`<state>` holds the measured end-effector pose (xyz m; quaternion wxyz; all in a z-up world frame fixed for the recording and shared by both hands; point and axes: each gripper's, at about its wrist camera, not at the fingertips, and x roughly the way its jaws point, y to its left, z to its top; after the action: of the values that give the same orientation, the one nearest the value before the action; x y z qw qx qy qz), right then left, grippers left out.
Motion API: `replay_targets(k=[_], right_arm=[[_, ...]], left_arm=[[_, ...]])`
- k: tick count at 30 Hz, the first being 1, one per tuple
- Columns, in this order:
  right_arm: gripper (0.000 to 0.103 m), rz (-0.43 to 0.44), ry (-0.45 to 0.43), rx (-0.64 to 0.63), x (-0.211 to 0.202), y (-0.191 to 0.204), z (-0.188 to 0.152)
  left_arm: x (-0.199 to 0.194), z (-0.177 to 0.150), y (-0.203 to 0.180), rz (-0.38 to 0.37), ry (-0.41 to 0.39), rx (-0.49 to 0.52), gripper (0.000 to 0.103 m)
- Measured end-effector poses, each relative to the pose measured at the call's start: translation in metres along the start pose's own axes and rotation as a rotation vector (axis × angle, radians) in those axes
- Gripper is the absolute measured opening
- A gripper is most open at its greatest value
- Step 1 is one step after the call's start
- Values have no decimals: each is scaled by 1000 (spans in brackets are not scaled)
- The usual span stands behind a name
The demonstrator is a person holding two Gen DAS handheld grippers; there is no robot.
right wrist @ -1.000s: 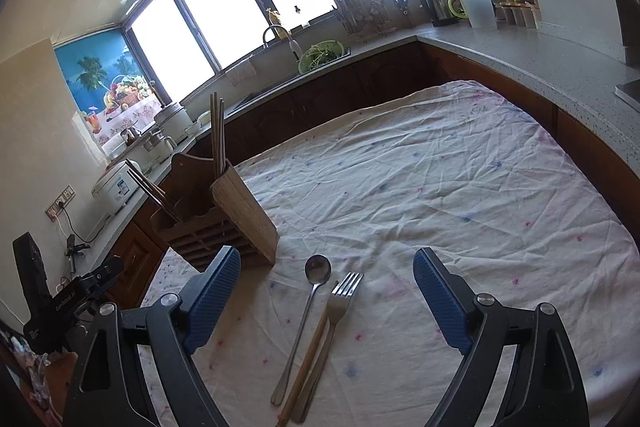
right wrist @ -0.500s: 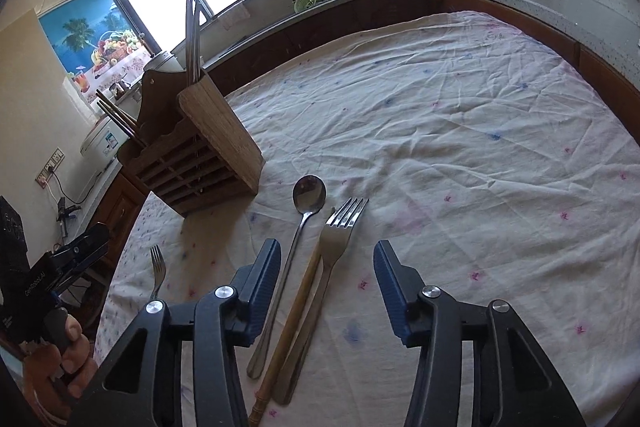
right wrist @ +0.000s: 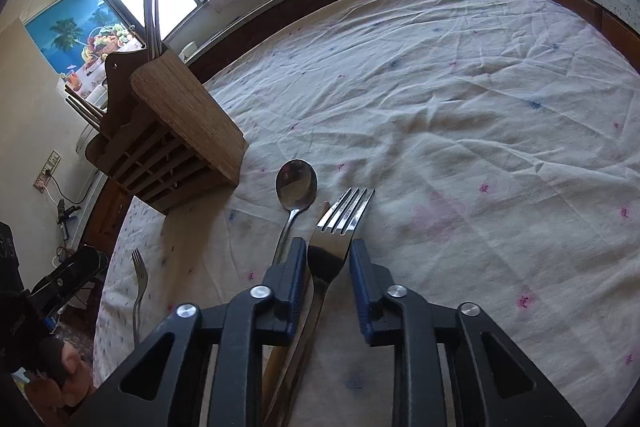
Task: Organize utensils
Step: 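Close the right tool on a bent steel rod while the left tool closes on a wooden chopstick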
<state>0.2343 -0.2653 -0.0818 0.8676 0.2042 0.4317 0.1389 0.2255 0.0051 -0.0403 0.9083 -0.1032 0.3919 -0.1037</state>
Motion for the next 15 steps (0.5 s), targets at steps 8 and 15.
replay_targets(k=[8,15], right_arm=[[3,1,-27,11,-21,-13,-2],[2,-33,-98,55,-63,-43,-1]], left_arm=[[20,-1,-42,-78,61,86,88],[51,-5,-107,-127,137,254,65]])
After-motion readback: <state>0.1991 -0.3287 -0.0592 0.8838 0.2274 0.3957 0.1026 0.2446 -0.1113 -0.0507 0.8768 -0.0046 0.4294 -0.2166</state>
